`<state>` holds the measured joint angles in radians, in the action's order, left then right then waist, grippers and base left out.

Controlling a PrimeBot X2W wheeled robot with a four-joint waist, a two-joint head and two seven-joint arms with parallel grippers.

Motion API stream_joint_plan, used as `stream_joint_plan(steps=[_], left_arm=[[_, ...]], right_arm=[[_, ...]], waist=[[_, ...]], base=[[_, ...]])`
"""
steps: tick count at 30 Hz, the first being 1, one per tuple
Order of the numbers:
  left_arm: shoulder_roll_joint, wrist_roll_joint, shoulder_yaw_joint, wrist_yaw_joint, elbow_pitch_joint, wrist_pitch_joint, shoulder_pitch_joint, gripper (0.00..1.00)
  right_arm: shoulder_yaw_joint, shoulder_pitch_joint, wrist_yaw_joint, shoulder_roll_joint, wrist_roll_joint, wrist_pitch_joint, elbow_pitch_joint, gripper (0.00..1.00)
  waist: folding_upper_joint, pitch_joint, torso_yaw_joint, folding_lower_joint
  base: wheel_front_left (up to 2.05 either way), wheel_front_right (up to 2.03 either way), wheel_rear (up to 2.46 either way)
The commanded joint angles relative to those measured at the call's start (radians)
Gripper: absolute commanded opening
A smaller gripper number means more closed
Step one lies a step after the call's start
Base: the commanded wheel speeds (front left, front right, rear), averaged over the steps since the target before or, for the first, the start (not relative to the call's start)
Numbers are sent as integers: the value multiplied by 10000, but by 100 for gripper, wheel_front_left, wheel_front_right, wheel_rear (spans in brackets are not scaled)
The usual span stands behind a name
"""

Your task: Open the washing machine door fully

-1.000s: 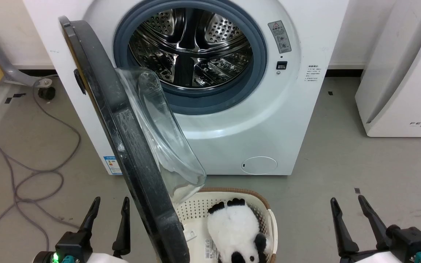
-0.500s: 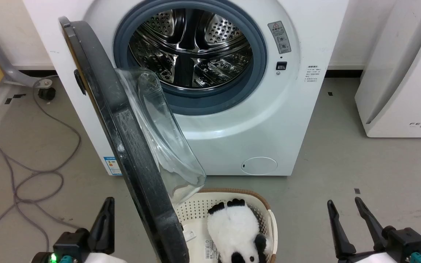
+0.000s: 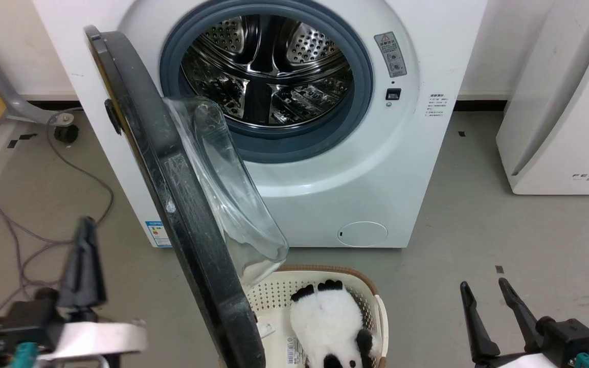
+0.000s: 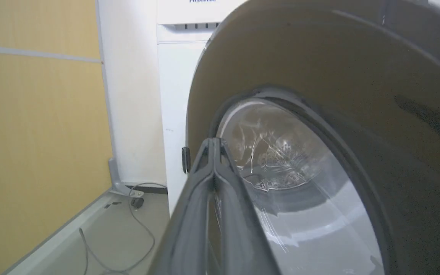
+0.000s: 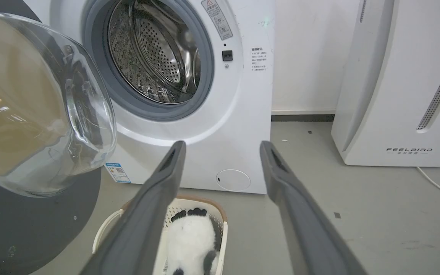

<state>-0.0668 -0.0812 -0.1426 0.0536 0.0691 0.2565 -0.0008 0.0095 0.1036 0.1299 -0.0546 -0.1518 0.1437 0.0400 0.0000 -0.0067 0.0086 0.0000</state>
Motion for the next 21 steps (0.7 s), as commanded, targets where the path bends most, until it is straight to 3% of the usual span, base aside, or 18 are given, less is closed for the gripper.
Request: stream_joint_plan(steps=[1, 10, 15, 21], left_arm=[[-113, 64, -129, -135, 451, 53, -227, 0], [-190, 87, -83, -240, 3038, 53, -1099, 0], [-279, 11, 188, -62, 4470, 53, -1659, 0], [-278, -158, 1162, 275, 5539, -201, -1740, 0]], right_arm=[[4, 123, 8, 43, -59, 48, 57, 100], [16, 106, 8, 43, -142, 44, 191, 100], [5, 53, 8, 43, -181, 50, 242, 100], [-37, 67, 8, 43, -211, 54, 311, 100]], waist=[[0, -2, 12, 0], [0, 12, 37, 0], [0, 14, -26, 0], [0, 4, -69, 0]], base=[[0, 0, 0], [0, 0, 0], [0, 0, 0], [0, 0, 0]])
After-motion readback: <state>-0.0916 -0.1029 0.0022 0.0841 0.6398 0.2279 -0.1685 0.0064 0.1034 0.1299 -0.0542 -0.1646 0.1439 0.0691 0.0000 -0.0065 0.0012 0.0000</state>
